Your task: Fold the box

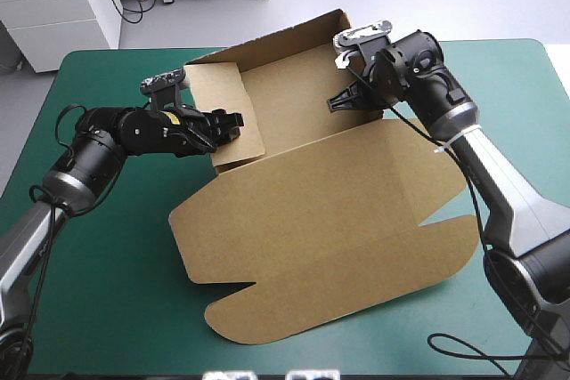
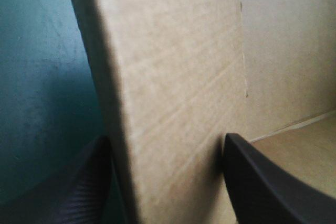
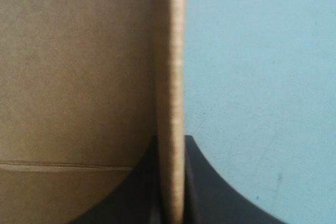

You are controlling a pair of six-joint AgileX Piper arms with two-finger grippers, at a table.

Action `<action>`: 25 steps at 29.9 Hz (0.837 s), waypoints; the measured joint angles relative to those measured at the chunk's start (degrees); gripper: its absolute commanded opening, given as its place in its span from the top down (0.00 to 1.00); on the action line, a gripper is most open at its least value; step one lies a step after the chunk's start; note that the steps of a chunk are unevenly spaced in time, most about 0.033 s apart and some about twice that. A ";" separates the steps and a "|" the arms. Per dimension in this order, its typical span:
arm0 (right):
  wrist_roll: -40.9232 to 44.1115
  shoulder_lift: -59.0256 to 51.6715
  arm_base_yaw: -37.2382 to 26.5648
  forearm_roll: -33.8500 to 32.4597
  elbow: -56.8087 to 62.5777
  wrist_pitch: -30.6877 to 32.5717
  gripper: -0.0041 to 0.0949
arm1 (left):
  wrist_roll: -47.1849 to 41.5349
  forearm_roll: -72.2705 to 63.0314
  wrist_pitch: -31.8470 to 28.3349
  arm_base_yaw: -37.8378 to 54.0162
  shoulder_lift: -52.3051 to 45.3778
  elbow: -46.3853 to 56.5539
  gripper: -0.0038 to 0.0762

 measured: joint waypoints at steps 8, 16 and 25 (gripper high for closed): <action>1.20 0.00 2.10 -2.47 0.00 0.21 0.97 | -3.49 1.12 0.00 -0.07 2.82 0.00 0.41; 1.80 0.00 2.35 -3.20 0.00 0.43 0.97 | -3.97 1.81 0.57 -0.07 2.92 0.00 0.77; 2.60 0.00 2.36 -3.58 0.00 0.62 0.97 | -8.53 5.96 1.23 0.04 3.40 0.00 0.96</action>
